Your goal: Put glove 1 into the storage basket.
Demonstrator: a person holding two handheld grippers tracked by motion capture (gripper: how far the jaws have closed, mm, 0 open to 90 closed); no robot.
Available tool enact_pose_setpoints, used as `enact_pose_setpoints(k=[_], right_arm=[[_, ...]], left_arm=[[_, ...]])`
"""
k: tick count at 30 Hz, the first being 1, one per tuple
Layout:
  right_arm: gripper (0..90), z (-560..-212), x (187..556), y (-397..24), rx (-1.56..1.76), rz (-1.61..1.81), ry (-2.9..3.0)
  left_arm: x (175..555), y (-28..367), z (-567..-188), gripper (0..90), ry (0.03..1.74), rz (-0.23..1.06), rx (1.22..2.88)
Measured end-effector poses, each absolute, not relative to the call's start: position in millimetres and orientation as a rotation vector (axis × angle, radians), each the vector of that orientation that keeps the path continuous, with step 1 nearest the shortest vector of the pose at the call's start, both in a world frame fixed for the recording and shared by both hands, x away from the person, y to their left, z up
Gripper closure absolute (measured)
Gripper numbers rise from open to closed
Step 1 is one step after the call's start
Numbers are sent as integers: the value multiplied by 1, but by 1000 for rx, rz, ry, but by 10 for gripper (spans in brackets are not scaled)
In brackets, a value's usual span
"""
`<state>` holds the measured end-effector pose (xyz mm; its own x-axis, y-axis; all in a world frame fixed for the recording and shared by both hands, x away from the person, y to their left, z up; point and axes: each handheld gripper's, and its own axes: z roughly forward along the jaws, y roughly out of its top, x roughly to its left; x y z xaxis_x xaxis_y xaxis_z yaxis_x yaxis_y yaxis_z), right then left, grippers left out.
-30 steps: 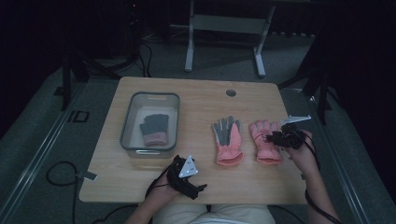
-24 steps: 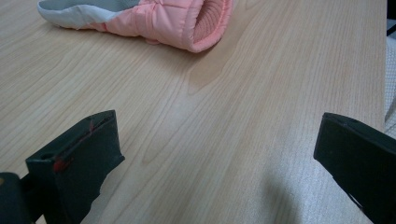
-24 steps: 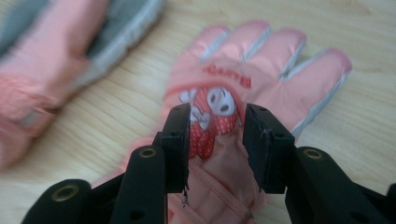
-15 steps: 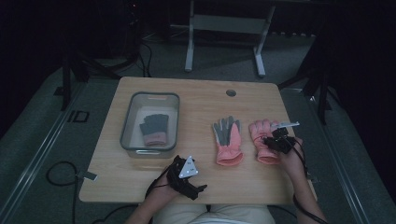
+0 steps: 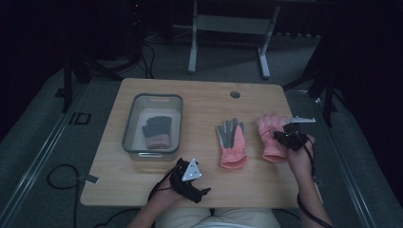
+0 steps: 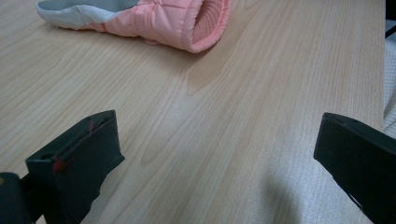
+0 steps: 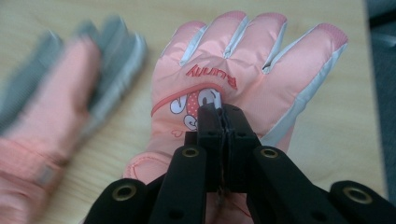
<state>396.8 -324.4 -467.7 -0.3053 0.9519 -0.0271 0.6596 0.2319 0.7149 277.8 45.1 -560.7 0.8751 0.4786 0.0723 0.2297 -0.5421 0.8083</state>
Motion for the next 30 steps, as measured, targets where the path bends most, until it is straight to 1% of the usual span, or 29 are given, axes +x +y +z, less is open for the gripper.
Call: enact_pose_setpoints(k=[7, 15, 21, 25, 30], right_arm=[[875, -424, 394, -301, 1404, 913, 2018], [876, -400, 390, -263, 1357, 996, 2024], [876, -402, 388, -230, 1327, 1029, 2069], [876, -412, 386, -212, 1324, 1028, 2097], [876, -428, 383, -199, 1355, 995, 2103]], left_arm=[[277, 45, -561, 1, 511, 353, 2159], [278, 45, -561, 1, 513, 348, 2160], [277, 45, -560, 1, 514, 361, 2154], [277, 45, -560, 1, 514, 362, 2153], [276, 45, -560, 1, 515, 364, 2152]])
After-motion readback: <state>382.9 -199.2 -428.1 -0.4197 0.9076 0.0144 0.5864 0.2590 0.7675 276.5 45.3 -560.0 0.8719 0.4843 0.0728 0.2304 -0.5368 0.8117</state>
